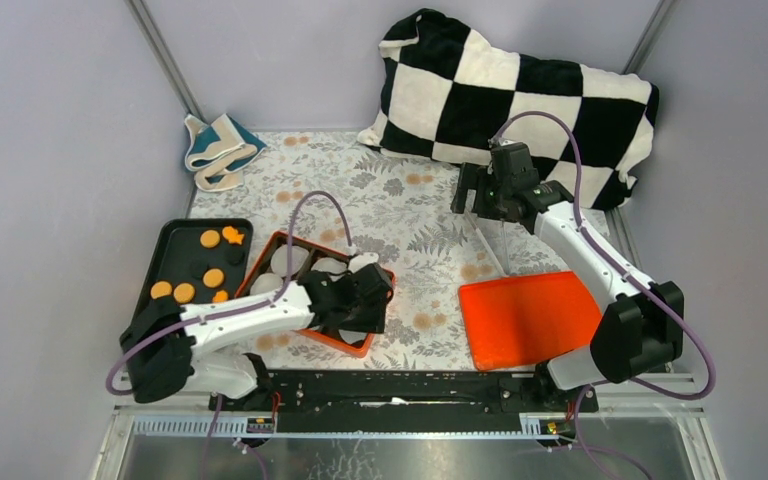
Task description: Pack the cookies
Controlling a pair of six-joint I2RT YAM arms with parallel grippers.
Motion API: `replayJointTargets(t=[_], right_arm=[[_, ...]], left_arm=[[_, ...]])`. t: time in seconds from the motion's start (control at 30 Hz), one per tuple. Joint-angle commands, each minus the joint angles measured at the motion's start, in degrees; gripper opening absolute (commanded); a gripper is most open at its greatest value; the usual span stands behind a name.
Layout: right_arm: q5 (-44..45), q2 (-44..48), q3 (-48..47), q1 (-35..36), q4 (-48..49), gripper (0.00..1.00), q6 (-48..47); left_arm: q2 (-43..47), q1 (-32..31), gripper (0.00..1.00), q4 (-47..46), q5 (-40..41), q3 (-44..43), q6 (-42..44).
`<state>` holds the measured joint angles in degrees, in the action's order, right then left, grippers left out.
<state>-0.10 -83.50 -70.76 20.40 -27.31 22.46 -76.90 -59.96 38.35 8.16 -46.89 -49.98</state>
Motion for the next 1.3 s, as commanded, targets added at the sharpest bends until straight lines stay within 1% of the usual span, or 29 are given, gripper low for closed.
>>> replayJointTargets(t=[0.0, 0.07, 0.13, 0.17, 0.2, 0.3, 0.47, 0.5, 0.6, 0.7, 0.83, 0.93, 1.03, 1.17, 1.27], right_arm=[[-1.79, 3.64, 0.34, -0.02, 1.88, 1.0, 0.51], [-2.01, 3.78, 0.44, -0.05, 1.84, 1.0, 0.34], [-2.29, 3.85, 0.41, -0.01, 1.74, 1.0, 0.16], [-2.5, 3.94, 0.49, -0.01, 1.81, 1.0, 0.09], [-2.61, 4.03, 0.64, -0.01, 1.99, 1.0, -0.04], [-3.05, 4.23, 1.08, -0.06, 2.94, 1.0, -0.3], [-5.99, 3.56, 1.8, -0.01, 5.04, 1.0, -0.14], [-6.58, 3.2, 1.78, -0.01, 5.28, 1.0, -0.13], [-7.64, 2.33, 1.77, -0.01, 5.62, 1.0, -0.65], [-7.95, 1.72, 1.98, -0.02, 5.9, 1.0, -0.89], [-10.59, 1.66, 3.44, -0.01, 7.49, 1.0, -0.16], [-11.31, 1.6, 4.25, -0.01, 8.08, 1.0, -0.01], [-11.56, 1.68, 4.4, -0.06, 8.01, 1.0, -0.01], [-12.03, 2.07, 4.56, -0.01, 8.07, 1.0, -0.14], [-12.03, 2.04, 4.97, -0.01, 8.17, 1.0, -0.22]], left_arm=[[3.92, 0.01, 0.76, 1.24, 7.03, -6.61, -1.61], [3.35, 0.07, 0.89, 1.16, 10.51, -11.41, -0.77], [0.57, 0.71, 0.95, 2.36, 13.34, -16.22, -0.08], [-1.22, 1.53, 0.94, 3.56, 15.24, -18.81, -0.58], [-2.99, 2.77, 0.93, 6.68, 17.77, -21.27, -1.64], [-6.66, 9.49, 0.86, 10.48, 23.13, -26.54, -3.44], [-10.68, 27.63, 0.72, 9.22, 25.87, -26.95, -3.04], [-11.89, 30.41, 0.7, 9.28, 26.34, -27.08, -2.79], [-14.59, 36.45, 0.7, 9.22, 29.75, -26.9, -3.12], [-17.78, 41.88, 0.72, 8.44, 30.0, -26.38, -3.33], [-22.73, 48.76, 0.72, 6.12, 27.99, -25.91, -2.91], [-28.01, 53.13, 0.73, 5.59, 28.23, -28.95, -1.96], [-32.51, 57.76, 0.73, 5.5, 24.41, -33.32, -1.37], [-36.1, 61.68, 0.73, 5.31, 22.12, -36.88, -0.51], [-37.19, 63.21, 0.74, 5.16, 20.96, -39.2, 0.56]])
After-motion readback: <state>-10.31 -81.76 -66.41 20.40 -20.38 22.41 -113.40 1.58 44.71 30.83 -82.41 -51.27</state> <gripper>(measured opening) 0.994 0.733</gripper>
